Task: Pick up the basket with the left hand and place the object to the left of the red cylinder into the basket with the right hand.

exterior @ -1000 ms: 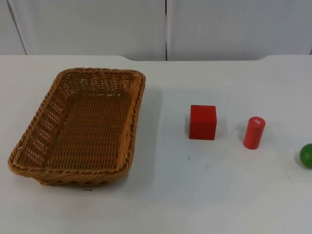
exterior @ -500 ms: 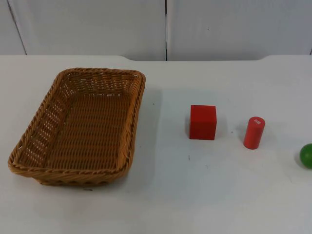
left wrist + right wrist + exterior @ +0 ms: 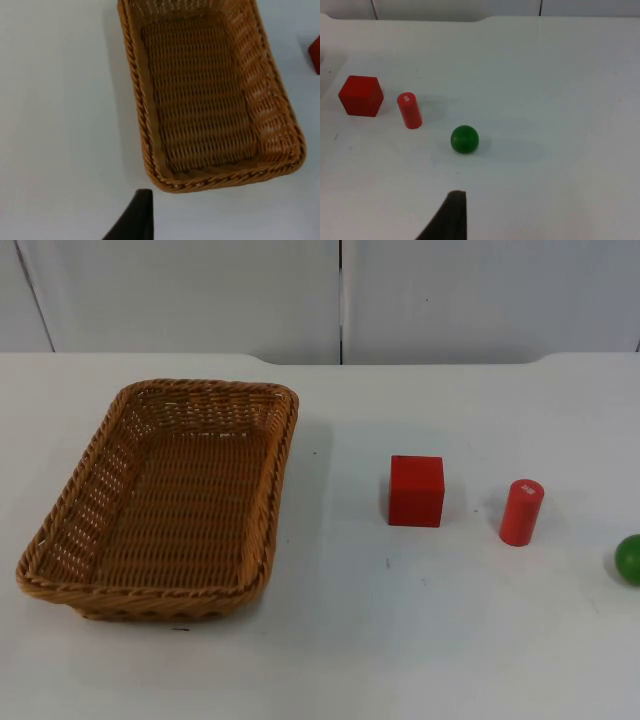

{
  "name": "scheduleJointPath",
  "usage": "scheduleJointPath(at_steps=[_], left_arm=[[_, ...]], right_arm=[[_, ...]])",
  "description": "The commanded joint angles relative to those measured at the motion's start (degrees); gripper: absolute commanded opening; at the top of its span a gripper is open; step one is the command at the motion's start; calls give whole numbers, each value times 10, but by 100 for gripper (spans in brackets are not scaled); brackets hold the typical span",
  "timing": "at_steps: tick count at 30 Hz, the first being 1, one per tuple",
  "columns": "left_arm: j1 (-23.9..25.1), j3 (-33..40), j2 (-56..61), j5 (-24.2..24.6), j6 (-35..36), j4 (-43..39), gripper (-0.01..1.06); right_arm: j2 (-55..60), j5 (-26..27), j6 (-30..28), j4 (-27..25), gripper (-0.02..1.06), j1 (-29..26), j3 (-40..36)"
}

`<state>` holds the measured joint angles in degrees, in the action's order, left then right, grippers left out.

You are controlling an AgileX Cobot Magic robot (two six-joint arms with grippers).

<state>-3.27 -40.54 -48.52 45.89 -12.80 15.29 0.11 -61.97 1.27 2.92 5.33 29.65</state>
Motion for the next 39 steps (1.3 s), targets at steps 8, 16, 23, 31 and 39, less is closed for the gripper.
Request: scheduleJointPath(at_steps=[8, 16, 23, 31, 39], left_arm=[[0, -4, -83, -67, -18, 23, 105], [0, -22, -113, -92, -49, 64, 105], [-1, -77, -164, -88, -53, 66, 105], [-1, -111, -245, -74, -96, 119, 105], [-1, -123, -330, -92, -115, 126, 105]], right_arm=[[-1, 1, -6, -3, 105, -6, -1], [-1, 1, -7, -3, 105, -6, -1], [-1, 1, -7, -3, 105, -6, -1], [-1, 1, -7, -3, 105, -6, -1], [-1, 1, -7, -3, 105, -6, -1]])
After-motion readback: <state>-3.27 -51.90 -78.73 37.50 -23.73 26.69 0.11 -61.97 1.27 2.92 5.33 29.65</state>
